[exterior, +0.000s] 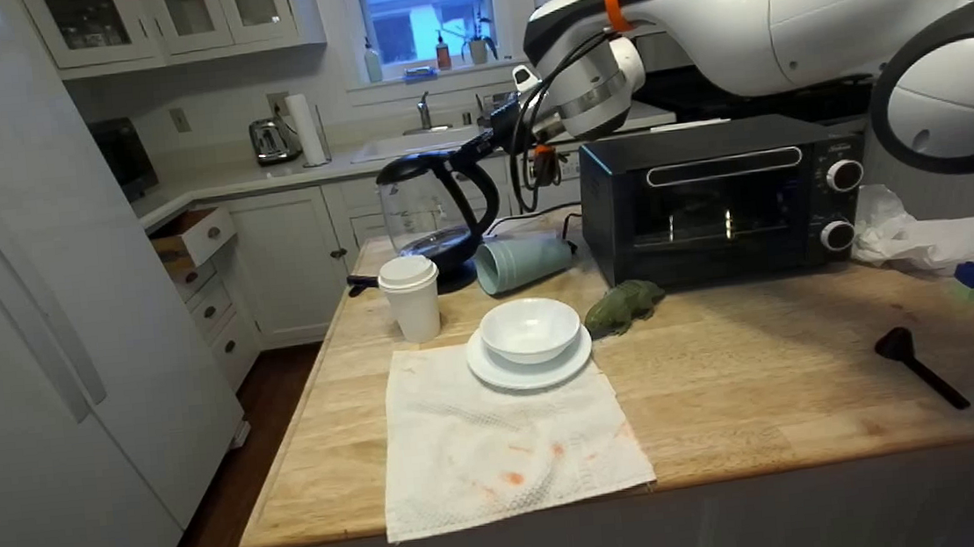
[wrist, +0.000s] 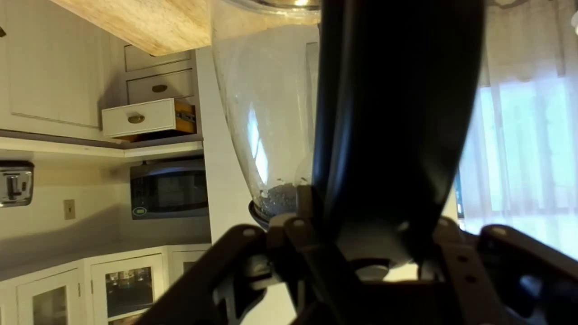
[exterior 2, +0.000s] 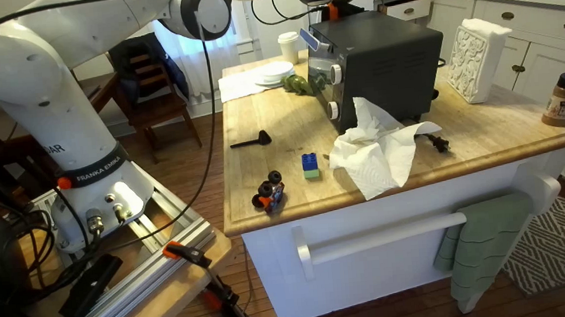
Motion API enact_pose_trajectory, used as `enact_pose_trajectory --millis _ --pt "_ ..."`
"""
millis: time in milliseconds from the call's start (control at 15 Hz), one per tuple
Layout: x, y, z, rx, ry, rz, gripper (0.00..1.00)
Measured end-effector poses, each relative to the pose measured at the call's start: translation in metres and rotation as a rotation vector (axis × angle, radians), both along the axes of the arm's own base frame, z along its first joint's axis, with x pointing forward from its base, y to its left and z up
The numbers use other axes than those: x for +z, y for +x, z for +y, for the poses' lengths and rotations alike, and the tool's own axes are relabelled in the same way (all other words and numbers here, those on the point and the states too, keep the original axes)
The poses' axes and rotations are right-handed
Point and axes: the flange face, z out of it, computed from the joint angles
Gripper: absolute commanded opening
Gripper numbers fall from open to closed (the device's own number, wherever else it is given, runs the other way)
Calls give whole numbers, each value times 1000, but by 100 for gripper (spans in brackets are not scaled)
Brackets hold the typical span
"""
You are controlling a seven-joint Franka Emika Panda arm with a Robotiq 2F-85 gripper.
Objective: Take the kettle off of the oven
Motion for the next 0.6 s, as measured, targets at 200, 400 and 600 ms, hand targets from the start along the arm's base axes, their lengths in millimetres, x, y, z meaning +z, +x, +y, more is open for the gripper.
enact_pose_trajectory --millis 200,400,600 --pt "6 1 2 -1 26 -16 90" --pt "19 2 6 1 48 -41 96" --pt "26 2 6 2 77 -57 100"
